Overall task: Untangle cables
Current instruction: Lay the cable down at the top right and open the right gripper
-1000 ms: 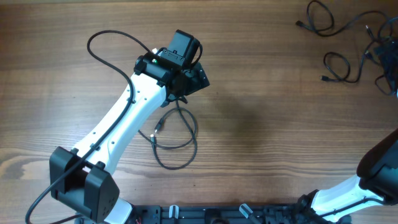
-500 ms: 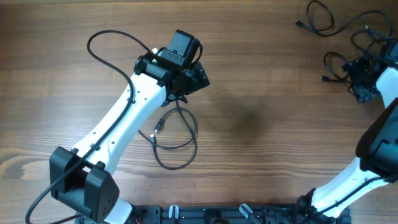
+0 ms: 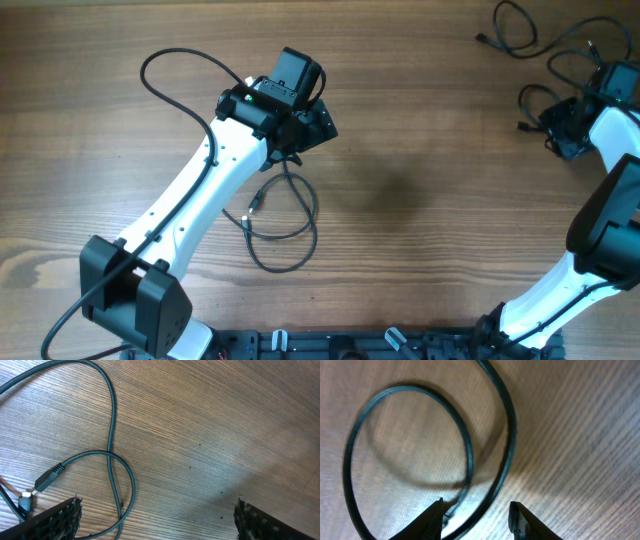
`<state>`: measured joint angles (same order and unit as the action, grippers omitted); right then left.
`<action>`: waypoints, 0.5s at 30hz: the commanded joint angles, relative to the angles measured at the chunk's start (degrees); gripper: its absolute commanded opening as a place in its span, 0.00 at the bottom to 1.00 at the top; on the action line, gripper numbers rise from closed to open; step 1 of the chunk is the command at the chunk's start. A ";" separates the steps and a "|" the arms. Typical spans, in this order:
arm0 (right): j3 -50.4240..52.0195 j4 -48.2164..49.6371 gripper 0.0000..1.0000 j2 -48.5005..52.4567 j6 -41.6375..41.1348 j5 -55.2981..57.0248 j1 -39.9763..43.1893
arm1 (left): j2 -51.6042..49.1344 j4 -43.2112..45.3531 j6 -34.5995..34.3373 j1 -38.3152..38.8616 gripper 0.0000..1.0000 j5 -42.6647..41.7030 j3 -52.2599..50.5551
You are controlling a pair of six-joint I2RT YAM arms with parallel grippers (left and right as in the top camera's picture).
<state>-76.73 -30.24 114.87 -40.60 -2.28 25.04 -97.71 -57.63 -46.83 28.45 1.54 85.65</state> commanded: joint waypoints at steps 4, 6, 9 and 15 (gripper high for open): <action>0.63 0.81 0.15 0.07 -1.57 0.90 -0.35 | -0.72 0.00 -0.13 0.11 1.00 -0.46 -0.26; 0.63 0.50 0.04 -0.02 -2.34 0.92 -0.33 | -0.72 -0.04 -0.13 0.11 1.00 -0.46 -0.26; 0.63 -1.64 0.04 -2.08 -8.44 1.18 -0.33 | -0.72 -0.04 -0.11 0.11 1.00 -0.44 -0.26; 0.63 -7.10 0.04 -11.08 -12.63 7.87 -0.33 | -0.72 0.24 -0.13 0.09 1.00 -0.44 -0.26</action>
<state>-76.20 -35.57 108.31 -51.03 1.28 24.99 -97.71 -57.58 -46.83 28.45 1.54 85.65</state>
